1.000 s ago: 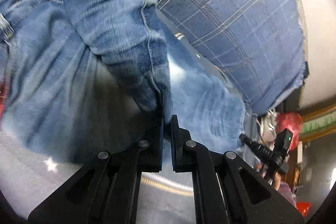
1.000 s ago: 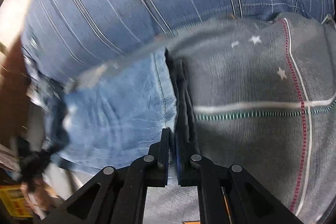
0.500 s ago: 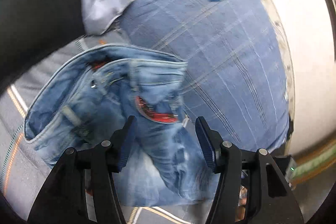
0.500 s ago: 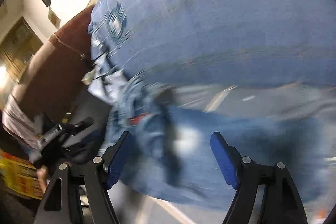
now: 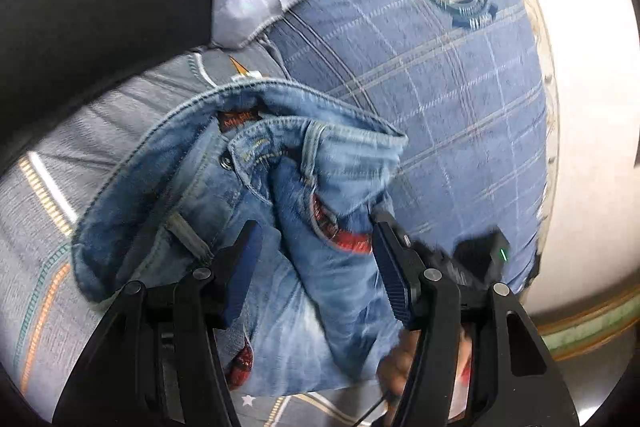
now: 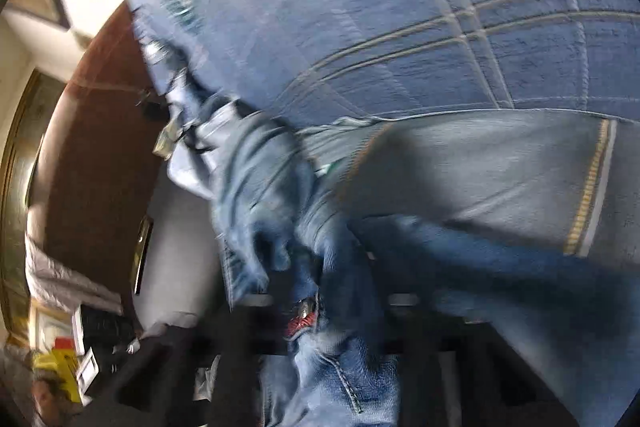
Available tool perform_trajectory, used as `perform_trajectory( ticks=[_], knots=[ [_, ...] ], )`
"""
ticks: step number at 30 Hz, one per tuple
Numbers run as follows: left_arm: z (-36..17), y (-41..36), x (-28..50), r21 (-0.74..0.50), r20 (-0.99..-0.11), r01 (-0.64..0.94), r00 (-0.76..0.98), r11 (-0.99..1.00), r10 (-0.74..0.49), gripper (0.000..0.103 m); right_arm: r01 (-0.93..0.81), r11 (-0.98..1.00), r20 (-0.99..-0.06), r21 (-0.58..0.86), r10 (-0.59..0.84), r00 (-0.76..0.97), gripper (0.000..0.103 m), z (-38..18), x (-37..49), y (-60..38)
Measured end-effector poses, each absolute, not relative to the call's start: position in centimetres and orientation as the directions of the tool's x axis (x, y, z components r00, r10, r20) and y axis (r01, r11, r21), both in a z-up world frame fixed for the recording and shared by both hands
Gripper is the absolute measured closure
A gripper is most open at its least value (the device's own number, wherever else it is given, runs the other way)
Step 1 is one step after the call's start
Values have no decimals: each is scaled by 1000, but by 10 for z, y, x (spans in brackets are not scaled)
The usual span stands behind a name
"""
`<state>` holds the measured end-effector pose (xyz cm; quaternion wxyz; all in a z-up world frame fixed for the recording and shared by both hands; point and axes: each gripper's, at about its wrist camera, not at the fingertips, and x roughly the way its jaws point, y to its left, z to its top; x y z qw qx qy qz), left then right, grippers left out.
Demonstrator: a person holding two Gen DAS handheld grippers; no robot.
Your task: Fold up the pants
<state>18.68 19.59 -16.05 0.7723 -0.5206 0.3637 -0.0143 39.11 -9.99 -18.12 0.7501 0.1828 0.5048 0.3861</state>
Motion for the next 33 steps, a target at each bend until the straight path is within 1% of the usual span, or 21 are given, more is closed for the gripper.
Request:
perform_trajectory(
  ticks=[2, 3, 5, 7, 9, 12, 14, 17, 19, 20, 21, 25, 26, 27, 28, 29, 30, 33],
  knots=[
    [-154, 201, 178, -828, -524, -348, 759, 439, -386, 47, -463, 612, -589, 641, 779, 214, 95, -163, 365, -94],
    [-152, 202, 174, -832, -518, -346, 765, 434, -382, 47, -500, 596, -576, 628, 788, 217, 95, -153, 349, -91],
    [-154, 201, 166, -829, -524, -357, 765, 430, -375, 47, -574, 601, -582, 557, 775, 247, 95, -140, 316, -84],
    [-164, 195, 152, -817, -549, -387, 749, 427, -371, 47, -617, 570, -587, 542, 783, 207, 95, -146, 282, -74],
    [-177, 190, 132, -815, -561, -415, 741, 404, -370, 47, -645, 559, -616, 521, 769, 169, 95, -163, 255, -63],
    [-183, 194, 116, -820, -556, -434, 758, 372, -341, 47, -647, 556, -642, 522, 756, 131, 95, -189, 233, -49],
    [-184, 200, 105, -831, -541, -439, 779, 341, -317, 47, -622, 546, -626, 561, 772, 113, 95, -201, 226, -44],
    [-184, 198, 93, -846, -514, -416, 804, 334, -298, 47, -600, 558, -614, 573, 777, 137, 95, -203, 220, -41],
    [-179, 193, 96, -853, -494, -381, 812, 357, -312, 47, -605, 581, -630, 545, 759, 162, 96, -201, 218, -41],
    [-176, 191, 99, -850, -493, -373, 812, 372, -312, 45, -604, 590, -643, 537, 749, 160, 96, -203, 217, -38],
    [-175, 190, 103, -843, -496, -366, 812, 394, -308, 42, -602, 602, -663, 524, 732, 155, 96, -206, 216, -34],
    [-190, 190, 131, -797, -571, -427, 762, 427, -305, 42, -630, 646, -708, 431, 675, 207, 96, -202, 203, -24],
    [-193, 190, 138, -785, -588, -435, 747, 441, -310, 45, -617, 658, -715, 432, 666, 210, 96, -202, 203, -23],
    [-194, 191, 140, -779, -594, -441, 746, 446, -301, 59, -608, 664, -719, 436, 663, 208, 96, -204, 204, -23],
    [-195, 191, 143, -766, -607, -450, 741, 459, -287, 68, -601, 670, -724, 436, 658, 207, 96, -206, 205, -24],
    [-196, 192, 144, -755, -619, -456, 733, 471, -282, 75, -595, 678, -730, 432, 651, 211, 97, -207, 206, -22],
    [-197, 192, 142, -750, -626, -464, 730, 472, -276, 91, -589, 687, -738, 425, 640, 214, 97, -209, 206, -19],
    [-183, 194, 125, -741, -611, -449, 759, 500, -225, 92, -570, 705, -748, 423, 627, 220, 97, -205, 205, -18]
  ],
)
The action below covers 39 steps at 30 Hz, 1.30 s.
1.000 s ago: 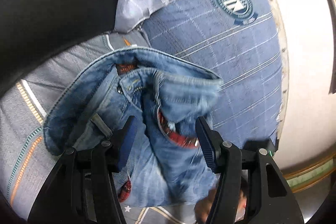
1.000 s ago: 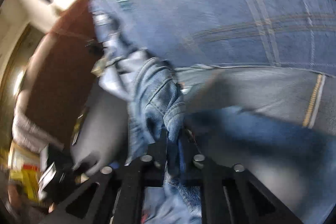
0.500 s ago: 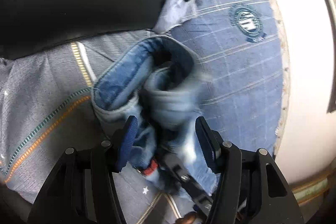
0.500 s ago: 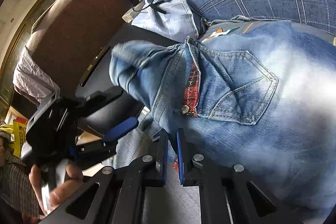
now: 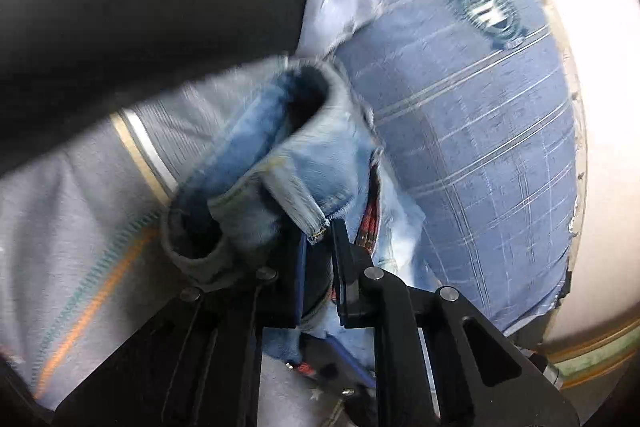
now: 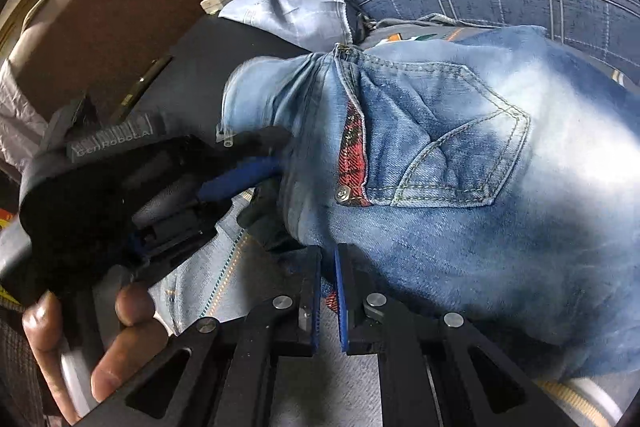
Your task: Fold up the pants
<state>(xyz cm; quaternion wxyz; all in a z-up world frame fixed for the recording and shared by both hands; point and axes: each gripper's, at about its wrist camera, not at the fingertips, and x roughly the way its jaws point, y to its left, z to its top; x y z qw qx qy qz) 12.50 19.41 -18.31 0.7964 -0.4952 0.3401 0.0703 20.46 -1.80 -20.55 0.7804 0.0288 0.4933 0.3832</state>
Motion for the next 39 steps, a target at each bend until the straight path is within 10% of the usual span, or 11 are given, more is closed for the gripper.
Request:
perform_trajectory(
  ticks=[11, 16, 21, 39],
  knots=[
    [-189, 182, 124, -624, -731, -568, 668, 537, -143, 91, -528, 708, -727, 470, 649, 223, 97, -191, 187, -60],
    [-161, 153, 116, -574, -714, -519, 696, 633, -77, 74, -487, 701, -697, 521, 679, 232, 89, -170, 188, -127],
    [-127, 95, 104, -571, -621, -376, 779, 730, -84, 44, -438, 725, -627, 531, 684, 373, 36, -131, 200, -223],
    [-111, -151, 137, -243, -643, 251, 682, 937, -349, 44, -23, 759, -578, 651, 515, 632, 34, -117, 232, -474]
  ],
)
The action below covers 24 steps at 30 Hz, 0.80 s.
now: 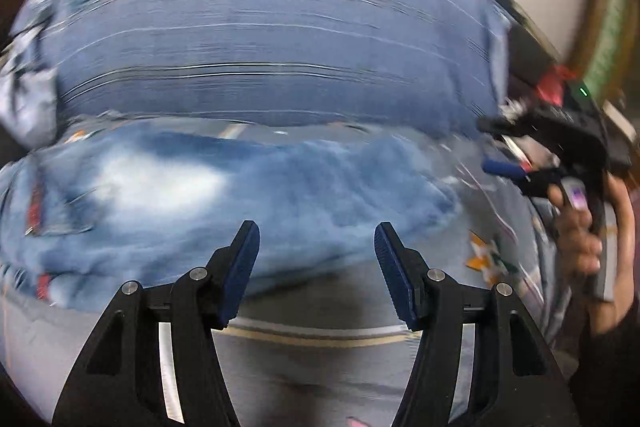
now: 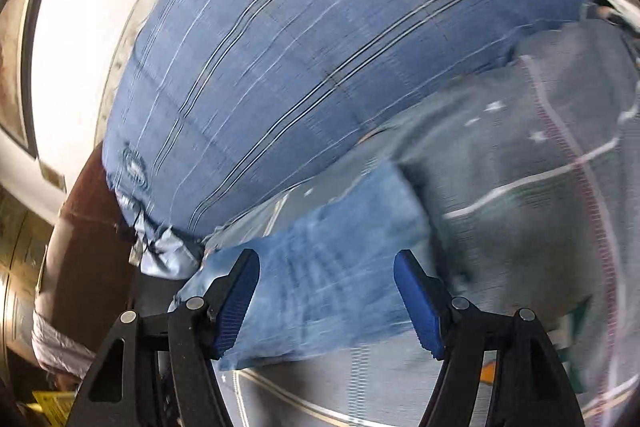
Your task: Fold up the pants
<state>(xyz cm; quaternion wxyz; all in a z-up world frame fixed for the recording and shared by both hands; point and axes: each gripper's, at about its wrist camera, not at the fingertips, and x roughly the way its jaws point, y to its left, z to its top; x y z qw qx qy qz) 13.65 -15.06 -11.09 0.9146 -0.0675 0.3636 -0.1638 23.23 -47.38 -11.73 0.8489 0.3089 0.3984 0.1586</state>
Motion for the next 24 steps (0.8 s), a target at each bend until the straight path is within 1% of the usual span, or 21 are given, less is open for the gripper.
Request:
perform_trajectory(
  ticks=[3, 7, 9, 14, 17, 21, 24],
  knots=[
    [-111, -181, 136, -235, -649, 322, 651, 917, -395, 44, 28, 740, -578, 672, 501, 644, 35, -122, 231, -498],
    [-121, -229, 151, -174, -694, 422, 588, 890, -415, 44, 56, 724, -575, 687, 495, 651, 37, -124, 231, -512],
    [-130, -248, 159, -148, -714, 467, 559, 872, -421, 44, 74, 718, -584, 692, 497, 642, 42, -129, 232, -517],
    [-161, -306, 185, -24, -769, 550, 524, 835, -367, 44, 102, 695, -591, 712, 515, 621, 43, -141, 236, -521],
    [-178, -331, 199, 37, -799, 576, 508, 817, -322, 44, 117, 672, -589, 731, 535, 606, 43, -147, 238, -523],
    [-191, -345, 212, 35, -813, 587, 488, 809, -318, 44, 151, 671, -615, 726, 536, 578, 43, -158, 243, -525],
    [-194, -347, 226, 34, -807, 542, 511, 840, -297, 44, 193, 664, -640, 723, 538, 549, 43, -171, 254, -530]
  ],
)
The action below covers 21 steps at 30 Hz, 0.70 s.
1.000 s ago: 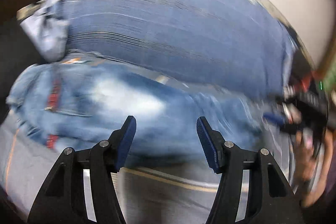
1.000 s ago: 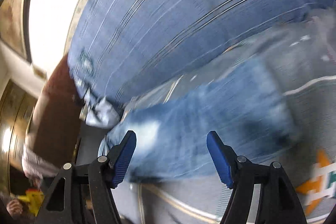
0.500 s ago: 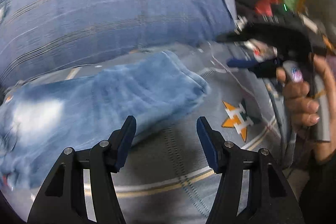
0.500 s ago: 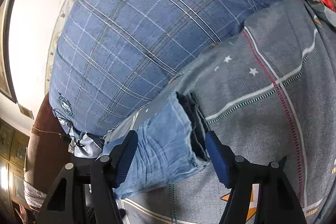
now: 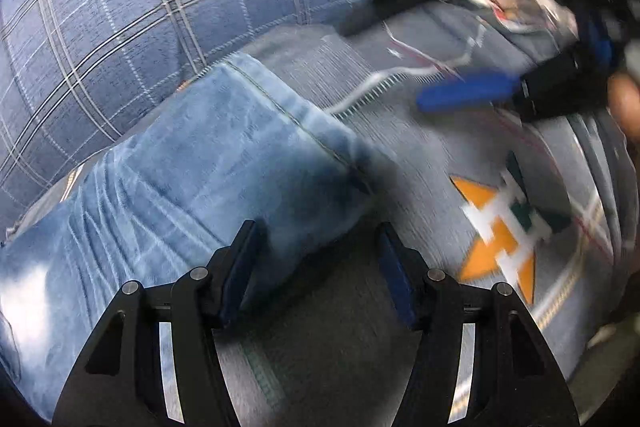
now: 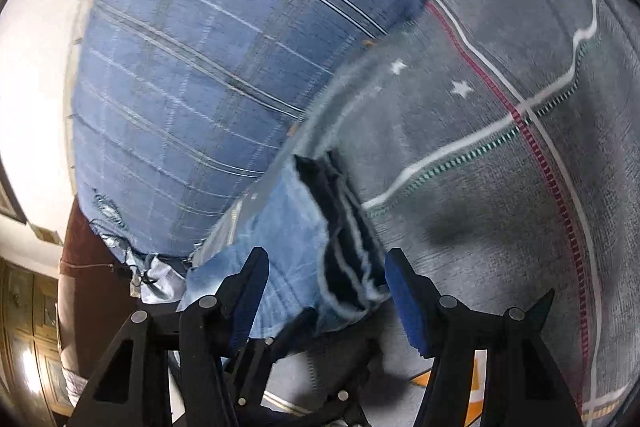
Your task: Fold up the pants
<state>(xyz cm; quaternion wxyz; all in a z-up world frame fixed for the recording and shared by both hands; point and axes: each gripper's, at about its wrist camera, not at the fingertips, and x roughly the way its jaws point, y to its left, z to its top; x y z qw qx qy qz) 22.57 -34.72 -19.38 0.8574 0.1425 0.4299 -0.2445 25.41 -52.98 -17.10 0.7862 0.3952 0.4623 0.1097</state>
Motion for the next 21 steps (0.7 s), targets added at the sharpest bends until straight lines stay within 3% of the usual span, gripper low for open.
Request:
perform_trajectory(
  ticks=[10, 14, 16, 21],
  knots=[
    [-195, -362, 249, 5, -835, 493, 480, 870, -268, 46, 286, 543, -602, 789, 590, 538, 43, -199, 258, -548],
    [-192, -365, 247, -15, -825, 517, 478, 856, -302, 83, 296, 501, -578, 813, 634, 514, 43, -214, 266, -544],
    [-191, -360, 250, -50, -825, 517, 460, 854, -327, 88, 303, 498, -579, 813, 637, 508, 43, -218, 266, -543],
    [-175, -321, 259, -293, -772, 450, 410, 844, -487, 91, 290, 491, -567, 822, 650, 506, 43, -218, 269, -540]
  ],
)
